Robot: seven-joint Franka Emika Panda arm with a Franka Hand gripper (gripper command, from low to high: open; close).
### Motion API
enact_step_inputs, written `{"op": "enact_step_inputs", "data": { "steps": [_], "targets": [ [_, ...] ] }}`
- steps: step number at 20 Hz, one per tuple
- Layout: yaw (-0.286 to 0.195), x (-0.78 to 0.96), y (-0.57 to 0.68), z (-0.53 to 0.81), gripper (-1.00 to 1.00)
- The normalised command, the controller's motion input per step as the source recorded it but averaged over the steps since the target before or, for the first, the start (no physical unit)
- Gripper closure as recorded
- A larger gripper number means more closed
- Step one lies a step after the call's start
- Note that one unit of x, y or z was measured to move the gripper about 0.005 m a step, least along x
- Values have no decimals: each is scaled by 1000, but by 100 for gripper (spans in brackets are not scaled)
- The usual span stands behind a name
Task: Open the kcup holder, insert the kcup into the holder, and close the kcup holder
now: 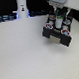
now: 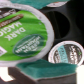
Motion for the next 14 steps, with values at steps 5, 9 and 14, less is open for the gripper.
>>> {"op": "enact_step_inputs", "data": {
  "steps": [5,9,14],
  "targets": [
    [6,-33,250,232,100],
    [0,-199,223,289,100],
    [15,-21,44,-38,100]
  ]
}}
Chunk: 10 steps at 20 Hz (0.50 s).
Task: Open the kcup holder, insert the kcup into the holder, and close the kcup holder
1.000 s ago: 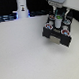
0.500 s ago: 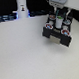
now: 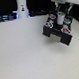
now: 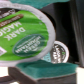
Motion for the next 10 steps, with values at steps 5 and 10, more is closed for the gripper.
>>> {"op": "enact_step_inputs", "data": {
  "steps": [5,10],
  "targets": [
    [10,18,17,-128,100],
    [8,12,15,-80,100]
  ]
}}
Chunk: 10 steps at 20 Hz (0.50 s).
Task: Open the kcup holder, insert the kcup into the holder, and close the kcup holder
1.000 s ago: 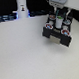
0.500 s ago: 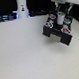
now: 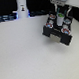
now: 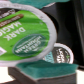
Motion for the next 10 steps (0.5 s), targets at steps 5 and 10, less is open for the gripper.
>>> {"op": "enact_step_inputs", "data": {
  "steps": [5,10],
  "targets": [
    [-6,-24,-23,129,100],
    [-18,-54,-129,211,100]
  ]
}}
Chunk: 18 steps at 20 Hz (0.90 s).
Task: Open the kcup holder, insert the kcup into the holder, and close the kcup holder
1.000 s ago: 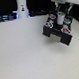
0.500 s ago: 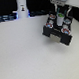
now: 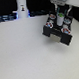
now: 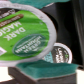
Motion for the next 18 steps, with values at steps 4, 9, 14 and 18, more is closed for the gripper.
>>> {"op": "enact_step_inputs", "data": {
  "steps": [4,9,14,18],
  "targets": [
    [-2,-8,-47,30,100],
    [6,69,23,-141,100],
    [5,36,18,-153,100],
    [0,-79,-93,131,100]
  ]
}}
